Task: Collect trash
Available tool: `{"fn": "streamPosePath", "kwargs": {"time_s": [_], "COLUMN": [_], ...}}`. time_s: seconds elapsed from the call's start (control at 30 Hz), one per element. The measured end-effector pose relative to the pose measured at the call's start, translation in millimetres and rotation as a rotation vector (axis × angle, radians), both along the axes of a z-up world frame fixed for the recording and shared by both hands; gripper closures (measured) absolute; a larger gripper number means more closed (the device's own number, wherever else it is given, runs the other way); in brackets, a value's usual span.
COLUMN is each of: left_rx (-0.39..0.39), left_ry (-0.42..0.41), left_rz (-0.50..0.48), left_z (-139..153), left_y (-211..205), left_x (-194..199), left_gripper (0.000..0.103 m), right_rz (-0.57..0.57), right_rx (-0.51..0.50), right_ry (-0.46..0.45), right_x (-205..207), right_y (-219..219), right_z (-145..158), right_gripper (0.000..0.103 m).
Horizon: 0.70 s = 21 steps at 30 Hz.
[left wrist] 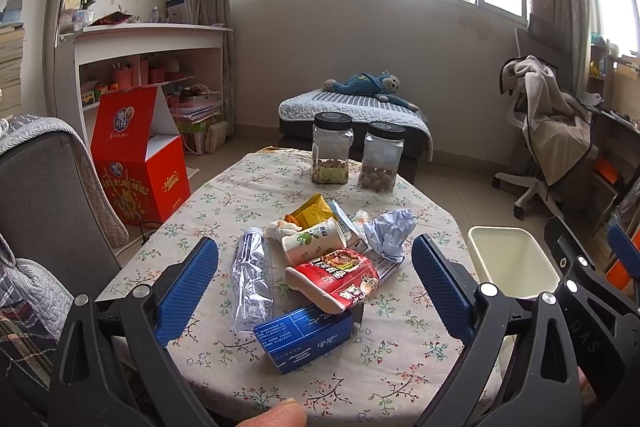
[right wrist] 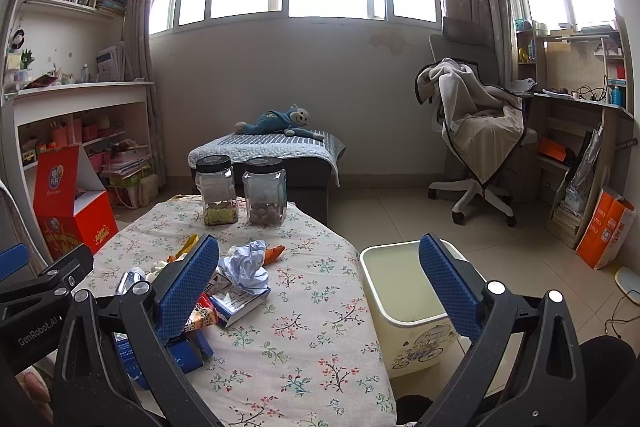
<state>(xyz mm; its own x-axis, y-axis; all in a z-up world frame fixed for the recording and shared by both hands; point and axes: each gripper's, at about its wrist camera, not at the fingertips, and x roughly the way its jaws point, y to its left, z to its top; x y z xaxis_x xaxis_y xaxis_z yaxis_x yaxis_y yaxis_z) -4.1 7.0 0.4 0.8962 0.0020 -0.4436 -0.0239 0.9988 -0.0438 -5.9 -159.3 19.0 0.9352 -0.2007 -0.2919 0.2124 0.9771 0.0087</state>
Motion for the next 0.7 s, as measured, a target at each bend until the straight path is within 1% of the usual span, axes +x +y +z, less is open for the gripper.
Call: {"fn": "streamPosePath", "kwargs": {"time_s": [0.1,0.2,0.23,0.3,0.4,0.47,0.5,0.53,0.57,0.63,0.7], "left_rx": [-0.001,-0.009,-0.017,-0.035,-0.051,-0.042,-0.05,-0.057,-0.044,-0.038,0.032], "left_ry": [-0.001,0.001,0.004,0.025,0.07,0.116,0.146,0.18,0.228,0.309,0.411], "left_rz": [0.0,0.003,0.005,0.009,0.037,0.061,0.069,0.077,0.086,0.095,0.105], "left_z": [0,-1,-2,-4,-7,-9,-10,-11,-12,-16,-24], "left_y": [0,0,0,3,12,21,28,36,44,62,75], "left_x": [-1,0,1,6,17,29,37,46,55,77,99], "left_gripper": [0.008,0.008,0.008,0.008,0.008,0.008,0.008,0.008,0.008,0.007,0.007], "right_rz": [0.001,0.011,0.018,0.032,0.047,0.059,0.062,0.07,0.086,0.125,0.177], "right_rx": [-0.008,-0.016,-0.022,-0.011,0.02,0.007,-0.002,-0.013,-0.018,0.002,0.068], "right_ry": [0.005,0.043,0.07,0.111,0.138,0.169,0.189,0.215,0.247,0.317,0.415], "right_x": [0,3,6,12,19,26,31,36,43,60,81], "right_y": [1,2,3,5,7,9,11,13,14,13,7], "right_z": [-1,-2,-3,-1,1,3,4,4,5,6,3], "right_gripper": [0.007,0.007,0.007,0.007,0.007,0.007,0.007,0.007,0.007,0.007,0.007]}}
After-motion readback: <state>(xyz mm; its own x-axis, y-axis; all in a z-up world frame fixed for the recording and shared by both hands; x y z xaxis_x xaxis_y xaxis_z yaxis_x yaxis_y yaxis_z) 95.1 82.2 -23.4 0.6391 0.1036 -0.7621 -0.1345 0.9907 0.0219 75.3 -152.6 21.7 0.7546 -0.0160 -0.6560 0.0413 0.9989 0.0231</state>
